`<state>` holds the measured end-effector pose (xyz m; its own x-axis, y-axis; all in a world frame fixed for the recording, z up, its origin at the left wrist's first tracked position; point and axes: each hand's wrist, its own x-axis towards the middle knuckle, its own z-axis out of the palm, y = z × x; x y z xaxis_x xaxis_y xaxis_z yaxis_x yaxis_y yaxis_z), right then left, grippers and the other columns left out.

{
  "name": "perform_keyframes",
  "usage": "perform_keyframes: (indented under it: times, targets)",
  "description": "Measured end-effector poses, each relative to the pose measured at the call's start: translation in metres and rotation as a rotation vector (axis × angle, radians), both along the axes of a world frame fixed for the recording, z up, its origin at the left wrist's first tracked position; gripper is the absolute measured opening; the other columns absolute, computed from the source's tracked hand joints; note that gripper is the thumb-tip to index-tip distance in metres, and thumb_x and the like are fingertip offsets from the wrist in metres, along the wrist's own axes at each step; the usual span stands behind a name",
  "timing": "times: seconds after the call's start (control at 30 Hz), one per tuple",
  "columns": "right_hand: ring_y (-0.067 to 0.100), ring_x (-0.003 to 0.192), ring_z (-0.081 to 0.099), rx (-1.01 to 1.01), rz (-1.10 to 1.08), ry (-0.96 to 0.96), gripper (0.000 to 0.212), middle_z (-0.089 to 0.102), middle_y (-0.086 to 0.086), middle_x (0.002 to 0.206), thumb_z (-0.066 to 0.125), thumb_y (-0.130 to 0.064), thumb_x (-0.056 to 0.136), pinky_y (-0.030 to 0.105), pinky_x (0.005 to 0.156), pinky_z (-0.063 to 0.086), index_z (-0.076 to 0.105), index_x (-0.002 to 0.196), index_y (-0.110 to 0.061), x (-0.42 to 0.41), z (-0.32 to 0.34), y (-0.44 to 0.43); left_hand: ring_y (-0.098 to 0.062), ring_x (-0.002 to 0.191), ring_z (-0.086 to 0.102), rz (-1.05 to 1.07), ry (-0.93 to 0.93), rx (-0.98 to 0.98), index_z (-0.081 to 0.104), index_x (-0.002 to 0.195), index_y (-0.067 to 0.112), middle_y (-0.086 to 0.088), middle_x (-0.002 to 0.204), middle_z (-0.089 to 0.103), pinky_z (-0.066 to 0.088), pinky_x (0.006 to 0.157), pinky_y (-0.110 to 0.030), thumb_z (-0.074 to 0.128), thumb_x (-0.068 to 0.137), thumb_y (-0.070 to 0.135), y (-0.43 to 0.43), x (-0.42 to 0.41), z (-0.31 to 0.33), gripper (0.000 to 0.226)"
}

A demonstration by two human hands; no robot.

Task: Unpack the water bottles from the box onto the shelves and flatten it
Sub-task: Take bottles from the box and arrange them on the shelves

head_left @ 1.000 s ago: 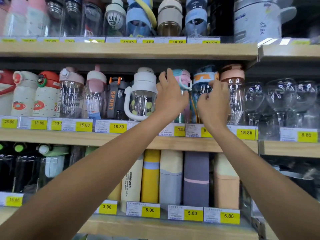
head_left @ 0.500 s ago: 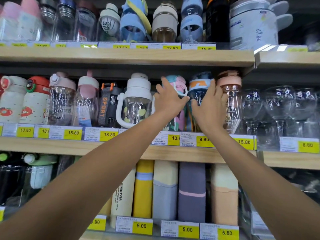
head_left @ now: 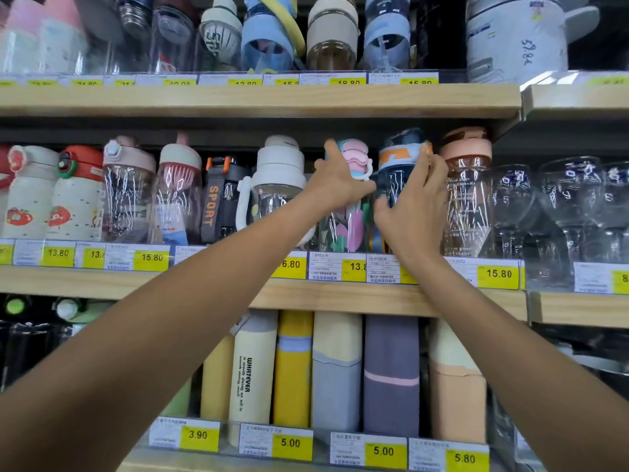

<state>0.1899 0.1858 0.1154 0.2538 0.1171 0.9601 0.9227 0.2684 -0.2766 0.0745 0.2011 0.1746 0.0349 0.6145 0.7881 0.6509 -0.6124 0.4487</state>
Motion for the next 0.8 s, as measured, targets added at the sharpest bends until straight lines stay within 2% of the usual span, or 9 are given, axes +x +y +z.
perform_keyframes:
  times: [0.1,0.2,0.27,0.4,0.53,0.63,0.8]
  targets:
    - [0.038,0.129,0.035,0.016,0.053,0.036,0.086,0.019,0.017,0.151,0.06,-0.026,0.078,0.049,0.1,0.039,0.016,0.149,-0.009,-0.001,-0.001,0.0,-0.032,0.116,0.044,0.042,0.046,0.046,0.014,0.139,0.012,-0.017,0.129,0.036,0.039,0.091,-0.034,0.072,0.075,0.04,0.002,-0.001,-0.002,0.091]
    - [0.037,0.127,0.039,0.022,0.081,0.077,0.084,0.027,0.016,0.146,0.062,-0.03,0.078,0.046,0.099,0.041,0.019,0.148,-0.009,0.0,-0.002,0.002,-0.034,0.125,0.033,0.117,0.089,0.113,0.009,0.145,0.011,-0.018,0.134,0.031,0.034,0.097,-0.036,0.076,0.068,0.05,0.004,0.0,-0.008,0.109]
    - [0.038,0.123,0.043,0.009,0.085,0.105,0.082,0.032,0.018,0.144,0.06,-0.031,0.079,0.045,0.096,0.041,0.02,0.147,-0.007,0.0,-0.004,0.002,-0.035,0.126,0.032,0.165,0.093,0.154,0.008,0.147,0.01,-0.018,0.135,0.031,0.034,0.099,-0.038,0.076,0.066,0.053,0.005,0.0,-0.01,0.114]
    - [0.04,0.12,0.045,-0.049,0.086,0.135,0.085,0.039,0.021,0.14,0.058,-0.032,0.079,0.045,0.094,0.041,0.016,0.147,-0.003,-0.001,-0.005,0.001,-0.036,0.124,0.033,0.165,0.064,0.13,0.004,0.147,0.012,-0.017,0.135,0.031,0.033,0.099,-0.038,0.074,0.07,0.044,0.007,0.0,-0.009,0.109]
    - [0.038,0.123,0.04,-0.053,0.026,0.116,0.089,0.04,0.019,0.136,0.065,-0.036,0.079,0.044,0.098,0.036,0.018,0.146,-0.003,-0.002,-0.004,-0.002,-0.035,0.124,0.034,0.092,0.003,0.074,0.002,0.147,0.015,-0.015,0.137,0.029,0.032,0.09,-0.034,0.073,0.07,0.04,0.007,0.0,-0.006,0.107]
    - [0.037,0.124,0.037,-0.061,0.004,0.12,0.085,0.04,0.02,0.136,0.061,-0.038,0.082,0.042,0.1,0.033,0.019,0.146,-0.001,-0.002,-0.004,-0.004,-0.036,0.124,0.036,0.046,-0.017,0.086,0.001,0.147,0.016,-0.014,0.138,0.027,0.029,0.086,-0.031,0.072,0.071,0.037,0.008,-0.001,-0.01,0.106]
    - [0.04,0.12,0.044,-0.11,0.067,0.136,0.08,0.041,0.022,0.136,0.057,-0.03,0.083,0.044,0.096,0.038,0.018,0.147,-0.004,-0.002,-0.004,-0.008,-0.039,0.123,0.041,0.001,-0.006,0.119,0.001,0.148,0.015,-0.015,0.141,0.026,0.039,0.1,-0.043,0.07,0.074,0.033,0.003,-0.003,-0.016,0.103]
